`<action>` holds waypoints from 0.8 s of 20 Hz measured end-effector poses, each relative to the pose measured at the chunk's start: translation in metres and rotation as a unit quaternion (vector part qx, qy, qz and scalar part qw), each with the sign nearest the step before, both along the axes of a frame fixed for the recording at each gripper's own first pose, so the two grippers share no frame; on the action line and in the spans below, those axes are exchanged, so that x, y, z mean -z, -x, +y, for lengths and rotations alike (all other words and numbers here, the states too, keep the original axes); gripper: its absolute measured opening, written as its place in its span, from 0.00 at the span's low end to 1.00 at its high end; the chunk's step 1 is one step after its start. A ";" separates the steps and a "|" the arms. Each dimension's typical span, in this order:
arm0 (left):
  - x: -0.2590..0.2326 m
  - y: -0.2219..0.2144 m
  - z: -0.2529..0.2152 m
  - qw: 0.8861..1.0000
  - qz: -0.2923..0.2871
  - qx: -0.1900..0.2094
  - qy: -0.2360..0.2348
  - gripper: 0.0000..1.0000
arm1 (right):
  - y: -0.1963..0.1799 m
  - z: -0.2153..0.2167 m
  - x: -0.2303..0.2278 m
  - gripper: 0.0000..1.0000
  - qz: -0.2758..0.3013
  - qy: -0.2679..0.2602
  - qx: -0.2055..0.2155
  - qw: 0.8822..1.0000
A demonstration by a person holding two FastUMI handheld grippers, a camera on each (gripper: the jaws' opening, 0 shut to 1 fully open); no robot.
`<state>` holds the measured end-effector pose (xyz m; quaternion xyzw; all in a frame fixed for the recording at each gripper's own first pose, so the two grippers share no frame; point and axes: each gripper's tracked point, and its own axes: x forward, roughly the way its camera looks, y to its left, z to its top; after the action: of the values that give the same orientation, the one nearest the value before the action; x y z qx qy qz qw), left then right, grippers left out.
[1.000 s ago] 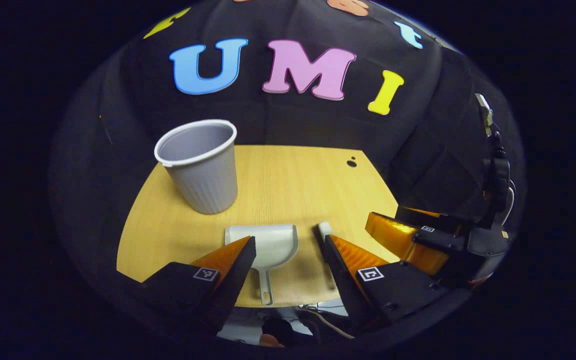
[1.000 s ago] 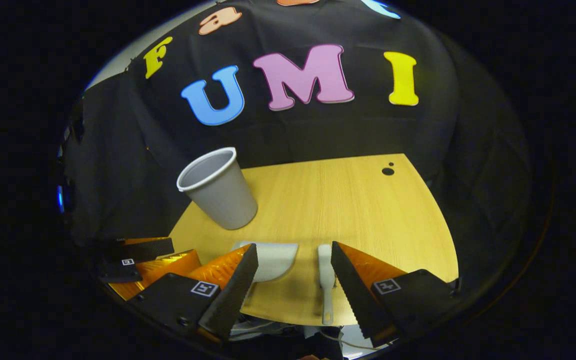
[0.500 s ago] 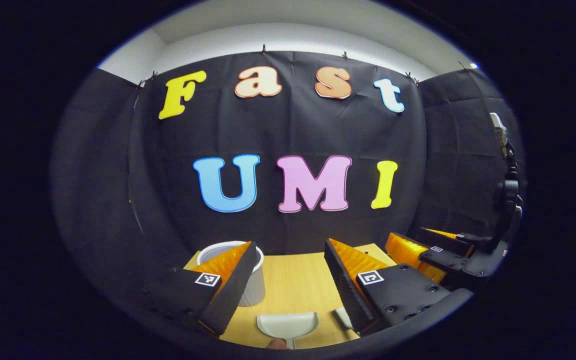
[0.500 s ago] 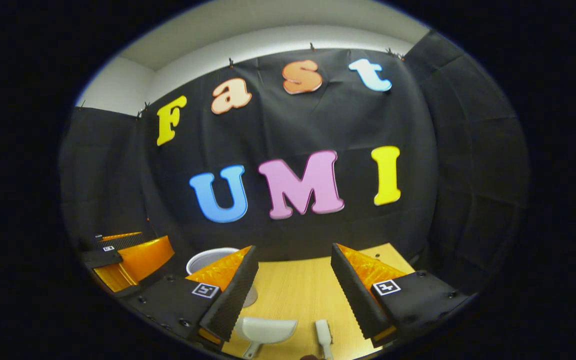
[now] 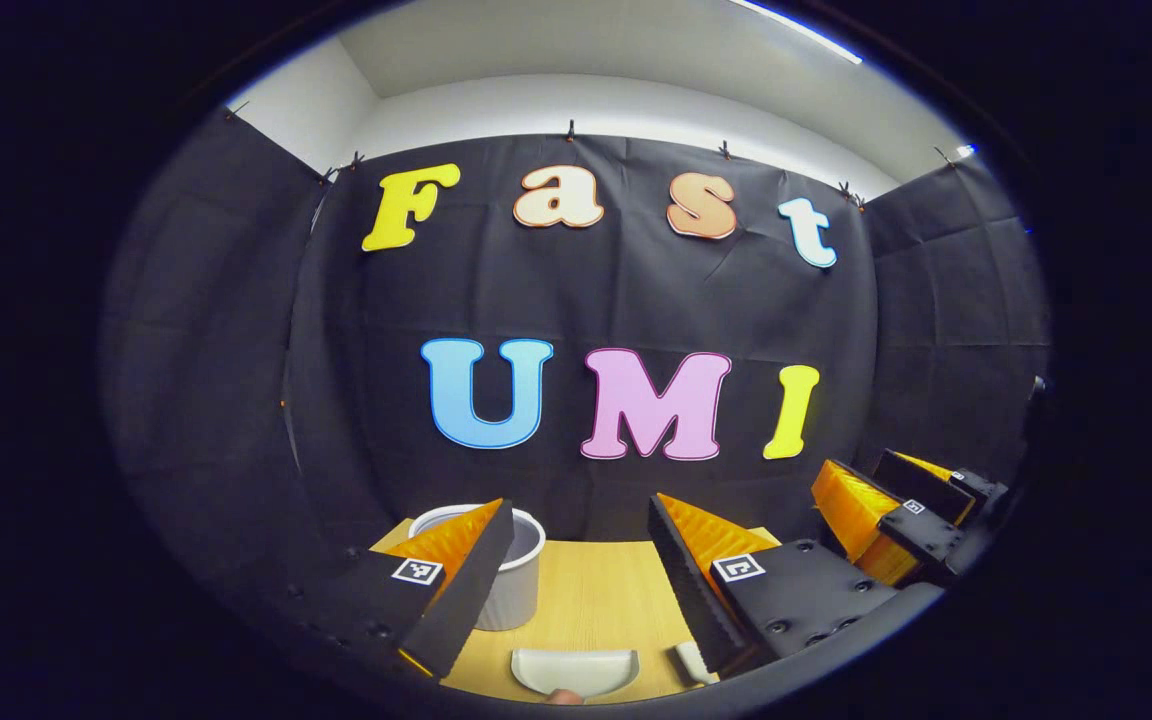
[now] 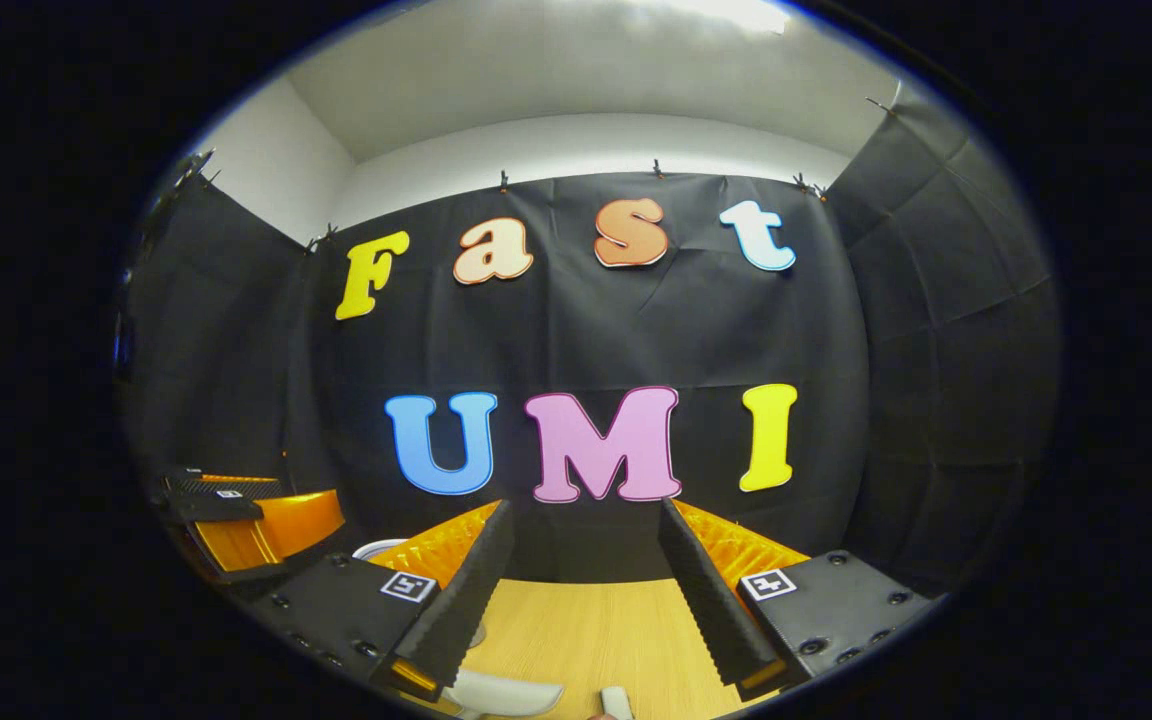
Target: Pick up the small broom and dustpan from the desktop, sweep the trash into the dustpan with the broom, and then empty the trash into the garbage bin.
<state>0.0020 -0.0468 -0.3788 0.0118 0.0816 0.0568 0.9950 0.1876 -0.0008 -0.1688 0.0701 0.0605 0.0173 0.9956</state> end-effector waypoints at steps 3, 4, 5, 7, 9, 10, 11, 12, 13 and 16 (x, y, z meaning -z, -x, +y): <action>0.002 0.002 -0.002 1.000 0.001 0.000 -0.005 0.80 | 0.003 0.005 -0.002 0.94 -0.003 0.001 -0.010 1.000; 0.003 0.004 -0.001 1.000 0.000 -0.001 -0.010 0.80 | 0.004 0.007 -0.001 0.94 -0.003 0.002 -0.013 1.000; 0.001 0.005 -0.001 1.000 -0.001 -0.002 -0.015 0.80 | 0.005 0.010 -0.001 0.94 -0.002 0.002 -0.018 1.000; -0.003 0.008 -0.002 1.000 -0.011 -0.002 -0.019 0.80 | 0.007 0.013 0.002 0.94 0.003 0.000 -0.023 1.000; -0.003 0.014 -0.001 1.000 -0.018 -0.003 -0.016 0.80 | 0.009 0.014 0.001 0.95 0.002 0.004 -0.024 1.000; -0.002 0.017 0.000 1.000 -0.024 -0.005 -0.013 0.80 | 0.012 0.015 0.000 0.95 0.001 0.011 -0.024 1.000; -0.003 0.020 0.001 0.999 -0.031 -0.003 -0.008 0.80 | 0.014 0.015 0.001 0.95 0.000 0.020 -0.024 1.000; -0.001 0.021 -0.002 0.999 -0.035 0.003 -0.002 0.80 | 0.015 0.014 0.004 0.95 0.004 0.031 -0.023 0.999; 0.002 0.021 -0.004 0.999 -0.032 0.008 0.002 0.80 | 0.017 0.012 0.009 0.95 0.013 0.038 -0.019 0.999; 0.011 0.021 -0.004 1.000 -0.022 0.013 0.010 0.80 | 0.024 0.010 0.011 0.94 0.029 0.034 -0.012 0.999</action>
<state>-0.0187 -0.0505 -0.3901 0.0020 0.0598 0.0438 0.9972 0.1639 0.0090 -0.1802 0.0359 0.0908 0.0255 0.9949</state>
